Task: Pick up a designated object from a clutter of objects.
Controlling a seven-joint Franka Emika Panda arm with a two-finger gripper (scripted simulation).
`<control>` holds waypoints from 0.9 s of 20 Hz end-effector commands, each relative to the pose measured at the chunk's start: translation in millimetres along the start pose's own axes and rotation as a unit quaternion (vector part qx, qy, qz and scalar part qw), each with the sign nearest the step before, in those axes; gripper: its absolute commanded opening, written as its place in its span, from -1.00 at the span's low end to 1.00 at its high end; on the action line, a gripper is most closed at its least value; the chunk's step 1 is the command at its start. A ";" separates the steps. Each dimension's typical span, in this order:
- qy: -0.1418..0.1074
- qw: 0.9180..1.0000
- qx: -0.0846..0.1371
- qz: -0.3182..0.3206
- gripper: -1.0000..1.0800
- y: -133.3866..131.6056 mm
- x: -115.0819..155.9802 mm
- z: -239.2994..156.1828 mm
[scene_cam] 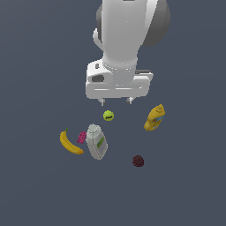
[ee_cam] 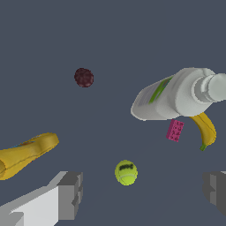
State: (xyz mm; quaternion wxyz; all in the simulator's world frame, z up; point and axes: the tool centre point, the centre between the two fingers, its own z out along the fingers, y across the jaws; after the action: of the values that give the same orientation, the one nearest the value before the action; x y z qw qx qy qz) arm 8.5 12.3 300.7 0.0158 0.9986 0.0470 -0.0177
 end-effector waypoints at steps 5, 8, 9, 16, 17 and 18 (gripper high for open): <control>0.001 0.998 -0.004 -0.066 0.92 -7.4 19.7 16.3; 0.001 0.994 -0.006 -0.108 0.92 -12.6 31.9 27.2; 0.001 0.992 -0.007 -0.123 0.92 -14.6 36.3 31.4; 0.003 0.973 -0.010 -0.232 0.92 -30.0 66.1 63.3; 0.003 0.969 -0.010 -0.248 0.92 -32.4 70.2 68.2; 0.003 0.965 -0.010 -0.263 0.92 -34.8 74.1 73.1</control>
State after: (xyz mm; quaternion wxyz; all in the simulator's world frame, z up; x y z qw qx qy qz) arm 70.9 47.4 231.7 0.0209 0.9582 0.2847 -0.0177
